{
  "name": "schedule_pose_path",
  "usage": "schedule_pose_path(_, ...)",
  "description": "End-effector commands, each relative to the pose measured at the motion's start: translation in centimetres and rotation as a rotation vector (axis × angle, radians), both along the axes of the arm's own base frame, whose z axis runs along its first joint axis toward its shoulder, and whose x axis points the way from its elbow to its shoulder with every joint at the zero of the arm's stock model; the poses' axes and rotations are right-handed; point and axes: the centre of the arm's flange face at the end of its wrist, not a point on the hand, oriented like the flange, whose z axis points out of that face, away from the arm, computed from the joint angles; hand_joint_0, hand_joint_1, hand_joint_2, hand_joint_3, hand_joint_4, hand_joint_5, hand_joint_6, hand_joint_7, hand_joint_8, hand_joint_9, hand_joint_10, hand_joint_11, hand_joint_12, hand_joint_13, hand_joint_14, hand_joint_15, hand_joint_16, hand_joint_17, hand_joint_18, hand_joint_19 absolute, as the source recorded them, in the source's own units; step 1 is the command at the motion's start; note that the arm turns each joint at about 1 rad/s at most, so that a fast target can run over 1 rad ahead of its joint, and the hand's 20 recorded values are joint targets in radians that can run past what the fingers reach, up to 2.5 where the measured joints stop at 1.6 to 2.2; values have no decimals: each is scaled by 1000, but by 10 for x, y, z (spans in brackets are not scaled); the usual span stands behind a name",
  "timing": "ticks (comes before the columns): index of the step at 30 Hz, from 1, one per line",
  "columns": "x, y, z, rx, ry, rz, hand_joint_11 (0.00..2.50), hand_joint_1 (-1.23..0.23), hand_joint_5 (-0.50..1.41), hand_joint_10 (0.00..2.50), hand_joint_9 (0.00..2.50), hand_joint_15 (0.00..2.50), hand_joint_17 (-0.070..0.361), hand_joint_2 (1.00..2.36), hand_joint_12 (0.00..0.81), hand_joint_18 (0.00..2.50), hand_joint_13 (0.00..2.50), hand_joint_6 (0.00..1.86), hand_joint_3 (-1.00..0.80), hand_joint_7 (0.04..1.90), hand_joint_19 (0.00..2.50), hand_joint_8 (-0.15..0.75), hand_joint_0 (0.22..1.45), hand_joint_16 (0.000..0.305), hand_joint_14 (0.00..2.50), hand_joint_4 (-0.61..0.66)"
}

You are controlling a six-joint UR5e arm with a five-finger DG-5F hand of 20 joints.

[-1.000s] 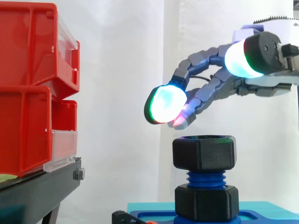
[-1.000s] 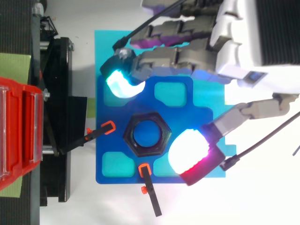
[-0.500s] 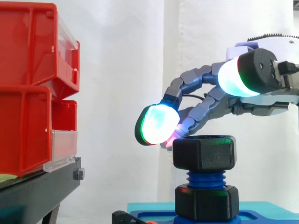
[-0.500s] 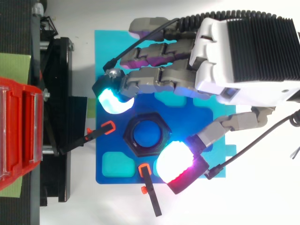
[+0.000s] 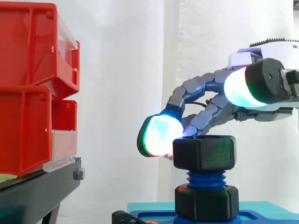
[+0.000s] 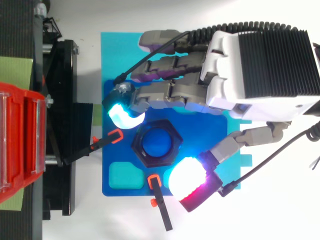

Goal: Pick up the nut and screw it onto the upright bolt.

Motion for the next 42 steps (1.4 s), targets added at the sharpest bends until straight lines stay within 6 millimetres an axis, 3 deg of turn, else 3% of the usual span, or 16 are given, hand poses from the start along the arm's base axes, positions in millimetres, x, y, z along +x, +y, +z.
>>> schedule_pose_path(1,0,1,-1,-3,6,3,0,-341,-216,1,690,0,105,1000,357,239,526,501,-500,699,33,260,451,47,1,151)
schedule_pose_path(14,-3,3,-4,-18,37,7,112,-346,-169,3,816,38,96,1000,347,286,594,502,-500,822,62,272,474,43,1,207)
schedule_pose_path(21,-4,3,-3,-15,35,6,180,-360,-116,5,905,61,91,1000,338,373,652,503,-500,1054,69,281,487,40,2,258)
schedule_pose_path(31,-4,-3,-1,-5,35,-3,227,-363,-59,7,998,78,88,1000,335,411,695,500,-500,1305,65,287,493,39,2,204)
schedule_pose_path(42,-4,-6,6,-6,65,-5,293,-365,-55,9,1091,107,87,1000,328,453,747,705,-500,1170,76,277,496,39,4,149)
